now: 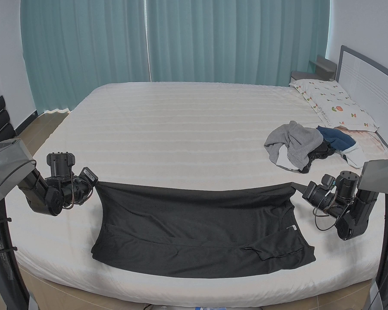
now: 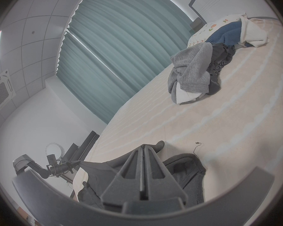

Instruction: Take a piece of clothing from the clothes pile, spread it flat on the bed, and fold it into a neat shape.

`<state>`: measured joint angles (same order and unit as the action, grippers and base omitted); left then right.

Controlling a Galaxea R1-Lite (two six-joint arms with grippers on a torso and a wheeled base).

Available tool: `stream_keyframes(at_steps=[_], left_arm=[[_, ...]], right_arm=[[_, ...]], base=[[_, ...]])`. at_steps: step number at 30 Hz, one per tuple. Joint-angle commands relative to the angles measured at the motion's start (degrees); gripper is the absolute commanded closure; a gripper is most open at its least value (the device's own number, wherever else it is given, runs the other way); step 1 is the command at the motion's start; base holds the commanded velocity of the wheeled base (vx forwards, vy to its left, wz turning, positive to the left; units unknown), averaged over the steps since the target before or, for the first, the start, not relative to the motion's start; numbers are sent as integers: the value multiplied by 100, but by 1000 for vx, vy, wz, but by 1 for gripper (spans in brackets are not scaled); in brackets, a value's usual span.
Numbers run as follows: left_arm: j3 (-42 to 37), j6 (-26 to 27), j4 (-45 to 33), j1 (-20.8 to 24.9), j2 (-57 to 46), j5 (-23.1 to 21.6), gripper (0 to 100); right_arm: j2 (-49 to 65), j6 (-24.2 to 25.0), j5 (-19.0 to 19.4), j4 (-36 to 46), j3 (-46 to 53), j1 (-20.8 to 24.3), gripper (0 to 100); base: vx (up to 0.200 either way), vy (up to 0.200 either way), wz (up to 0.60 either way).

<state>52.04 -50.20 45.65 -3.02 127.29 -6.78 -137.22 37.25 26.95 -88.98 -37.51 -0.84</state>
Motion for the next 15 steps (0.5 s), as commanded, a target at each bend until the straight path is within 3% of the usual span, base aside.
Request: stream_keyframes(at_steps=[1,10,15], left_arm=[[-273,177,-13,-40,-275,-148,100],[-590,1047,-30,-32,-240,-184,100],[-528,1109,23,-32,-47,-175,100]], right_arm=[[125,-25,108,-76,183,-100,100],[64,-438,434,3,508,-162,100],[-156,-491,434,65,420,-162,100]], base=[[0,0,0],[0,0,0],[0,0,0]])
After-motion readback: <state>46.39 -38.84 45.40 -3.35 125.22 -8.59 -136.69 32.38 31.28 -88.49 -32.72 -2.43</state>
